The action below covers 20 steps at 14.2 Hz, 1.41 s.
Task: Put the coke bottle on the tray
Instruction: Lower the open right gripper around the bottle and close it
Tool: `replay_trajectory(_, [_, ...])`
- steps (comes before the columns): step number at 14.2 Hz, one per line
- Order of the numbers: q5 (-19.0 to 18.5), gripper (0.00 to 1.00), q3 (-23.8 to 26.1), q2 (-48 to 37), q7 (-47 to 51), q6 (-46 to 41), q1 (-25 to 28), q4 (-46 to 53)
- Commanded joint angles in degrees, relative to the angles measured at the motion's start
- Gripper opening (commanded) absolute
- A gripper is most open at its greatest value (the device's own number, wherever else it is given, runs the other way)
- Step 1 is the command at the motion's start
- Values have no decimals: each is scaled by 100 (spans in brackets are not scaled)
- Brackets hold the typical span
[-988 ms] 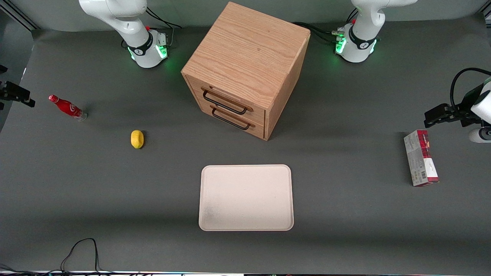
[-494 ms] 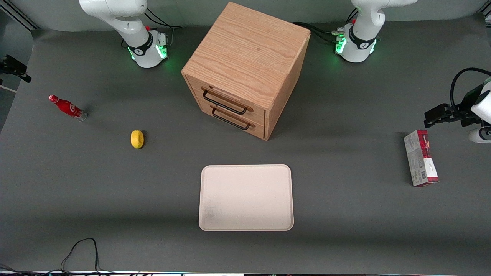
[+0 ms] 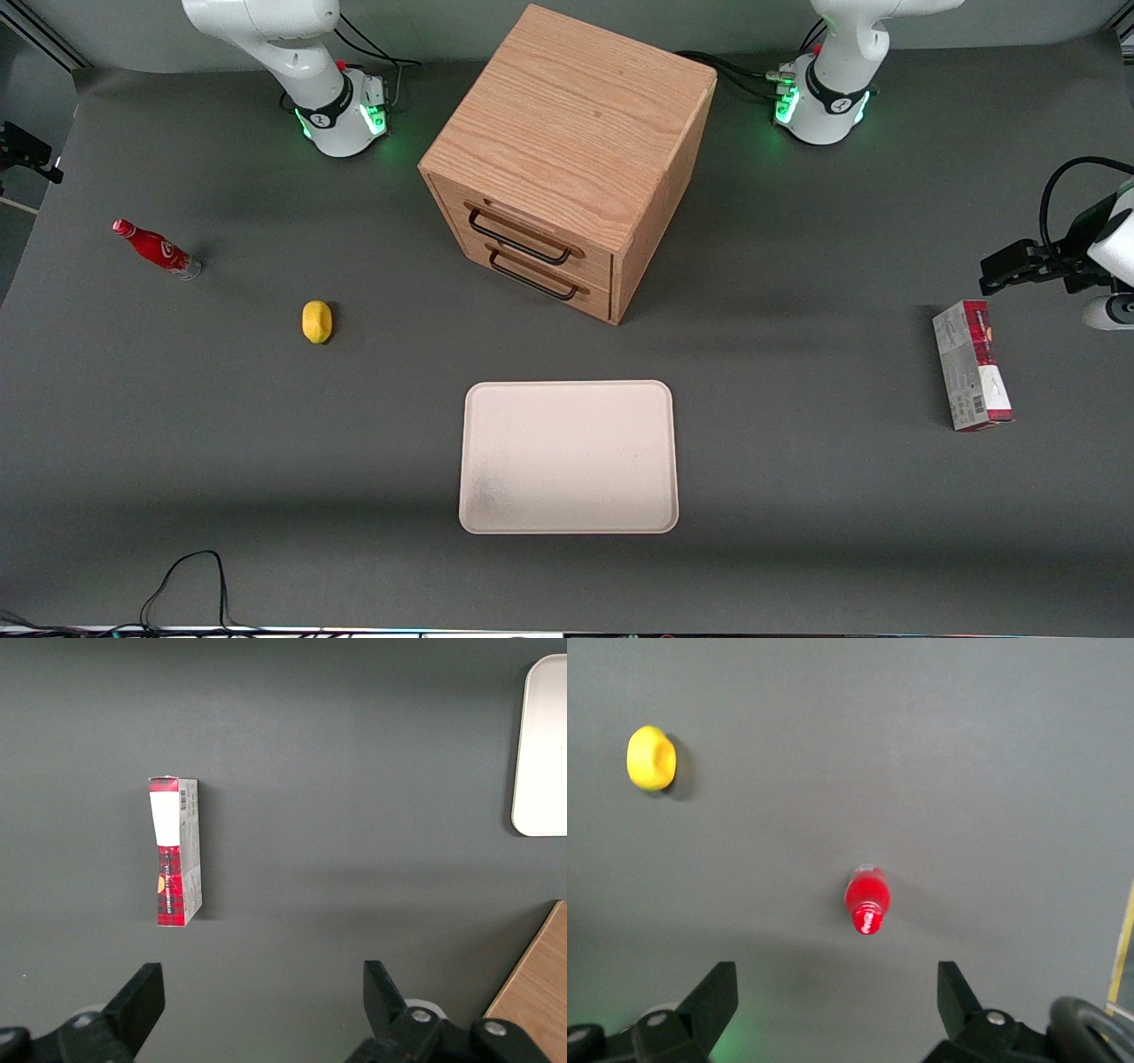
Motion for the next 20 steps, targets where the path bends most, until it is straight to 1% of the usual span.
replay_trajectory(1, [-123,100,-7,168,11,523,11,-366])
replay_trajectory(4, [-132,100,-428,265,-59,1463,20,-1086])
replay_trajectory(7, [-123,100,-867,843,-393,2535,20,-1404])
replay_trajectory(8, [-106,100,-895,993,-393,2756,20,-1483])
replay_trajectory(10, [-88,100,-1061,995,-393,3073,20,-1798])
replay_trajectory(12, [-88,100,-1088,1056,-393,3233,20,-1914])
replay_trajectory(18, [-106,100,-1088,1100,-411,3172,143,-1888])
replay_trajectory(19, [-106,91,-1088,1117,-419,3154,160,-1879])
replay_trajectory(20, [-106,78,-1088,1144,-472,3145,161,-1862])
